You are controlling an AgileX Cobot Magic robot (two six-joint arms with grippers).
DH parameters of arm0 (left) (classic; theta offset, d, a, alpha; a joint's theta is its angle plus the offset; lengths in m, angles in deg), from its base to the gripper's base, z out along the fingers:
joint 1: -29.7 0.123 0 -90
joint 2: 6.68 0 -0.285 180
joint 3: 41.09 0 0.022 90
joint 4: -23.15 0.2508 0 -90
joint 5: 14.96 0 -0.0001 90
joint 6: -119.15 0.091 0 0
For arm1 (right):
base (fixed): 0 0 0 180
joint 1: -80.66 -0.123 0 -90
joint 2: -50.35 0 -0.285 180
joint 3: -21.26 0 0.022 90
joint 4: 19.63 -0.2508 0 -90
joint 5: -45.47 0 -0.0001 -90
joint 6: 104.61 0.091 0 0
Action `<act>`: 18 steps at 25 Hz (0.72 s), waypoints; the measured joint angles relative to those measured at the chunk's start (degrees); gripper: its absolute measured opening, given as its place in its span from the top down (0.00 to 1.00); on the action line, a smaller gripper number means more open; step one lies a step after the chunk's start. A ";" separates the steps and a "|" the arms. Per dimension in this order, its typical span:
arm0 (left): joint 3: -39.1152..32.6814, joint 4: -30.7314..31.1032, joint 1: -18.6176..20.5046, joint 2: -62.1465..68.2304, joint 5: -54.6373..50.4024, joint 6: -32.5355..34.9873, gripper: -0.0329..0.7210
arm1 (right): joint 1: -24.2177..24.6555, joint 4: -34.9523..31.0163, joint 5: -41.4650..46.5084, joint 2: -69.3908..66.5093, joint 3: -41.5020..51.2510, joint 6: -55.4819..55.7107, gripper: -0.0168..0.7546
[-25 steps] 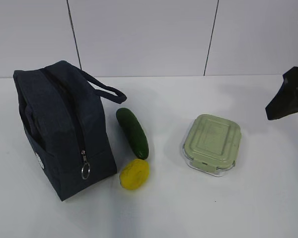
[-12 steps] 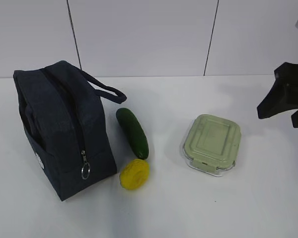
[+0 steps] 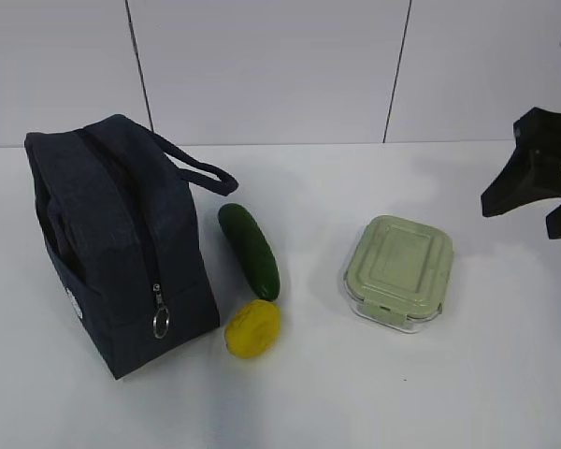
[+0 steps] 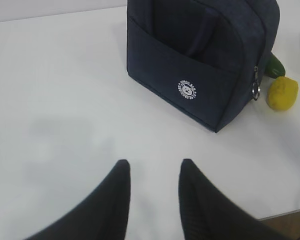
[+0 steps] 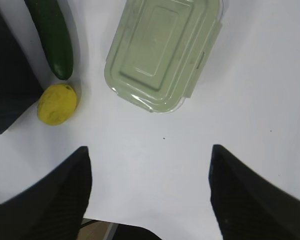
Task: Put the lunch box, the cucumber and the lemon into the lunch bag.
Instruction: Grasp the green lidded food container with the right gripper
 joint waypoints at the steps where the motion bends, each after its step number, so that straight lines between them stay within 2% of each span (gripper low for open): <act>1: 0.00 0.00 0.00 0.00 0.00 0.00 0.63 | 0.00 0.00 -0.16 0.00 0.00 0.31 0.26; 18: 0.00 0.00 0.00 0.00 0.00 0.00 0.63 | 0.00 -0.09 -1.11 -2.76 0.00 0.65 0.26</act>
